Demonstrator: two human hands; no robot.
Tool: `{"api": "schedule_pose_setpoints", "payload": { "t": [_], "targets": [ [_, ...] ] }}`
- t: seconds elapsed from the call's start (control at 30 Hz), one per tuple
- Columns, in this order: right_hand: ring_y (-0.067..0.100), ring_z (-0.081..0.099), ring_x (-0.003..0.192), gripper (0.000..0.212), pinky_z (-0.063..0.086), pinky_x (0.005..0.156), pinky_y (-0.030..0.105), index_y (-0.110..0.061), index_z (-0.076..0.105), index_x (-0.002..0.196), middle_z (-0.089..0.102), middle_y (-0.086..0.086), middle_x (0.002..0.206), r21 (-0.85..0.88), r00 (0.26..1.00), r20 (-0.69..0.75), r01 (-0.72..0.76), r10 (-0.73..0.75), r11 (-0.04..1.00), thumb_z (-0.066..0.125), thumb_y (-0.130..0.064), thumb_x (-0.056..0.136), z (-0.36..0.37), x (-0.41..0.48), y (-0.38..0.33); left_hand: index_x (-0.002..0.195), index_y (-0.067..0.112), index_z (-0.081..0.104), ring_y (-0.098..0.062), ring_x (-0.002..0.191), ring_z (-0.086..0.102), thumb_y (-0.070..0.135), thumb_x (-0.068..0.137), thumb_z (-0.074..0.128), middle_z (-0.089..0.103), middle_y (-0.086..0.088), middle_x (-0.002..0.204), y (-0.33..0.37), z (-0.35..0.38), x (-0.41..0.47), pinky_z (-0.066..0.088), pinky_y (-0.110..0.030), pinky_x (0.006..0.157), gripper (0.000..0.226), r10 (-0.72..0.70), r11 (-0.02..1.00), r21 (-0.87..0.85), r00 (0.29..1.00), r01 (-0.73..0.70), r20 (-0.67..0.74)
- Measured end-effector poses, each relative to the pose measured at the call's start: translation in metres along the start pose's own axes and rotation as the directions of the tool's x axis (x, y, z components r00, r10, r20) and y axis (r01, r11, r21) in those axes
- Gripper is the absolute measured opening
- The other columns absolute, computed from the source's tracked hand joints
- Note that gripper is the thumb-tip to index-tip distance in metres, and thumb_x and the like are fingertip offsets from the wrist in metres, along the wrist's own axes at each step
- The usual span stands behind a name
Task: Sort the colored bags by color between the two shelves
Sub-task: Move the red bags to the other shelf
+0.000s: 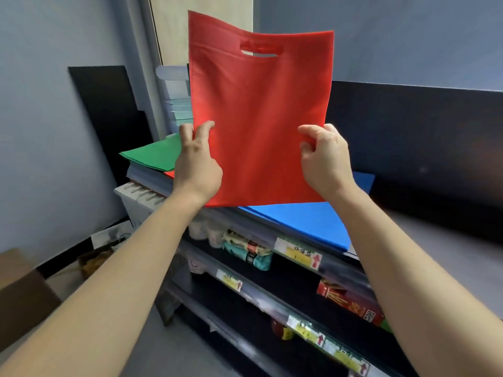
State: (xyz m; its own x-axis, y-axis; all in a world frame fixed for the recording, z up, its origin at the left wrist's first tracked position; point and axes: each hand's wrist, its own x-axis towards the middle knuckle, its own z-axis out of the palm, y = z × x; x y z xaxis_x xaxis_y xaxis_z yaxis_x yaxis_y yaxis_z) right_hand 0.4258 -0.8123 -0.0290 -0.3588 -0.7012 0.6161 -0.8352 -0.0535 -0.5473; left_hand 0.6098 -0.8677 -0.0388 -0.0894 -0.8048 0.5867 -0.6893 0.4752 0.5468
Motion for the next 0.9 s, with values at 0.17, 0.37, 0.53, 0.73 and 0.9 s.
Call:
{"api": "schedule_pose_setpoints", "payload": {
  "t": [0.17,0.37,0.53,0.73,0.9],
  "targets": [
    [0.026,0.055,0.11,0.036,0.04,0.097,0.03,-0.011,0.059,0.126,0.057,0.01,0.119,0.017,0.998,0.068,-0.002,0.001,1.0,0.047,-0.008,0.092,0.043,0.036,-0.001,0.138,0.013,0.039,-0.034,0.099,0.054,-0.014,0.079,0.041,0.031,-0.012,0.133,-0.033,0.011,0.039,0.047,-0.039,0.083,0.066,-0.002,0.998,0.058,1.0,0.001,0.017],
    [0.028,0.052,0.117,0.038,0.041,0.1,0.033,-0.009,0.059,0.125,0.058,0.013,0.126,-0.047,0.986,0.144,-0.072,0.078,0.996,0.046,-0.01,0.089,0.082,0.07,-0.005,0.142,0.015,0.032,-0.034,0.115,0.047,-0.011,0.08,0.042,0.031,-0.01,0.136,-0.073,0.021,0.089,0.044,-0.04,0.092,0.068,-0.02,0.995,0.102,0.992,0.008,0.123],
    [0.032,0.057,0.108,0.032,0.047,0.094,0.038,-0.004,0.063,0.113,0.062,0.014,0.116,-0.164,0.962,0.169,-0.185,0.213,0.969,0.047,-0.01,0.086,0.114,0.084,-0.009,0.142,0.014,0.027,-0.032,0.121,0.044,-0.009,0.079,0.043,0.032,-0.013,0.137,-0.108,0.045,0.131,0.036,-0.037,0.1,0.069,-0.021,0.993,0.115,0.961,-0.011,0.275],
    [0.034,0.055,0.111,0.034,0.047,0.094,0.039,-0.004,0.058,0.117,0.058,0.015,0.122,-0.301,0.891,0.182,-0.351,0.415,0.887,0.048,-0.011,0.086,0.164,0.083,-0.016,0.143,0.013,0.027,-0.032,0.122,0.046,-0.006,0.08,0.045,0.032,-0.017,0.139,-0.153,0.071,0.168,0.036,-0.036,0.106,0.068,0.036,0.991,0.094,0.85,-0.1,0.525],
    [0.034,0.056,0.109,0.034,0.048,0.089,0.037,-0.006,0.058,0.118,0.059,0.014,0.121,-0.391,0.818,0.149,-0.467,0.555,0.793,0.047,-0.01,0.086,0.195,0.078,-0.019,0.141,0.012,0.031,-0.034,0.12,0.048,-0.004,0.082,0.042,0.034,-0.017,0.138,-0.183,0.087,0.193,0.038,-0.038,0.104,0.062,0.095,0.982,0.068,0.765,-0.178,0.637]
  ]
}}
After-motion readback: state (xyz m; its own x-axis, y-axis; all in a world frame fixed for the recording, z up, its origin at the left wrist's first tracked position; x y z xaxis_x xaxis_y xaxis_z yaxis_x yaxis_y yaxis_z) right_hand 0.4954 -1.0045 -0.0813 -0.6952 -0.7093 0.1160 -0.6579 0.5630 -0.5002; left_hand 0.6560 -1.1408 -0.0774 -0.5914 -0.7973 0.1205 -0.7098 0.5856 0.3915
